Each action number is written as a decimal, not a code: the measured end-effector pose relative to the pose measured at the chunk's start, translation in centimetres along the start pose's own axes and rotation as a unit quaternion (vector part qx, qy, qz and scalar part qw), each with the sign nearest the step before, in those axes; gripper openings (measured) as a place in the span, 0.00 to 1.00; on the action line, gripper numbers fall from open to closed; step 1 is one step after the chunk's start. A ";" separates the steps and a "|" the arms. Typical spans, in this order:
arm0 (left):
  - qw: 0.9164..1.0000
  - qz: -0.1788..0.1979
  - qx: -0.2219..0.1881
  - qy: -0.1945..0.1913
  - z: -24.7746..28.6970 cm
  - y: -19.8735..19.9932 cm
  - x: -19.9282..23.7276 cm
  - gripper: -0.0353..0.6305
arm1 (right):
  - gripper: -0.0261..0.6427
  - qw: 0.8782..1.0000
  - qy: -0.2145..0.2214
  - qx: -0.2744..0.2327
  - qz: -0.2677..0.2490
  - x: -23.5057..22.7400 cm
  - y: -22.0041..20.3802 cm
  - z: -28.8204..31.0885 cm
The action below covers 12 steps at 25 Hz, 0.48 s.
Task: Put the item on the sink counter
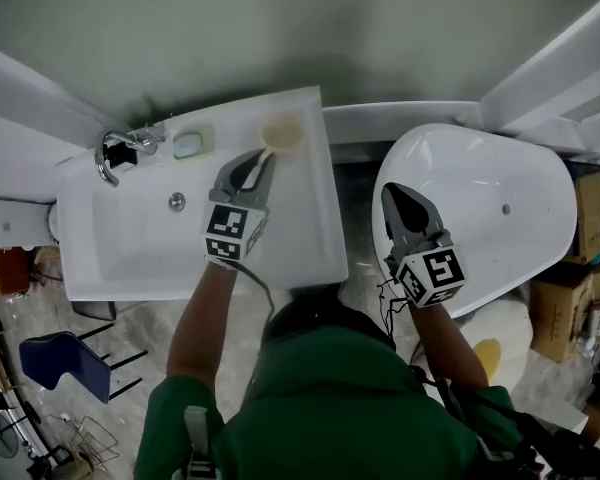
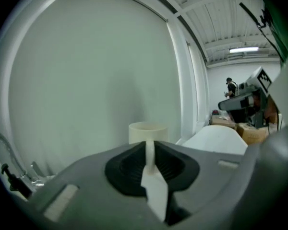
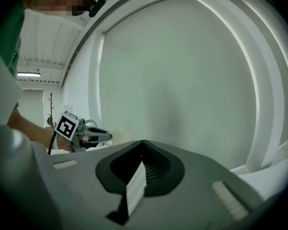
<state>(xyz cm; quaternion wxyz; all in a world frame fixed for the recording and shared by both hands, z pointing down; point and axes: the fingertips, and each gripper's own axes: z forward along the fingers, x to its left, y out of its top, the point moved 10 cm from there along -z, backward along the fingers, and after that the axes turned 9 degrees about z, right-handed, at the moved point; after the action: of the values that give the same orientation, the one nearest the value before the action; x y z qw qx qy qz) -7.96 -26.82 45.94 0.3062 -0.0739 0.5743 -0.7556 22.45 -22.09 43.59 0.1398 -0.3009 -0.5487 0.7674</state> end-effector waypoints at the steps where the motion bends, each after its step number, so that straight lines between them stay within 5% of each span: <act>1: 1.000 -0.001 0.001 0.001 0.9 -0.7 0.4 0.12 | 0.03 1.000 -0.002 0.004 0.000 -0.3 -0.2 0.3; 12: 1.000 -0.026 0.017 0.003 8.6 -7.3 4.0 0.12 | 0.03 0.998 -0.033 0.053 0.010 -1.8 -2.7 3.1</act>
<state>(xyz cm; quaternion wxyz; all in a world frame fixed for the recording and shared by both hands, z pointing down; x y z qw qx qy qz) -9.91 -34.93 54.46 0.2858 -0.0811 0.5599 -0.7735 21.66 -24.46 47.31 0.1294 -0.2728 -0.5087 0.8062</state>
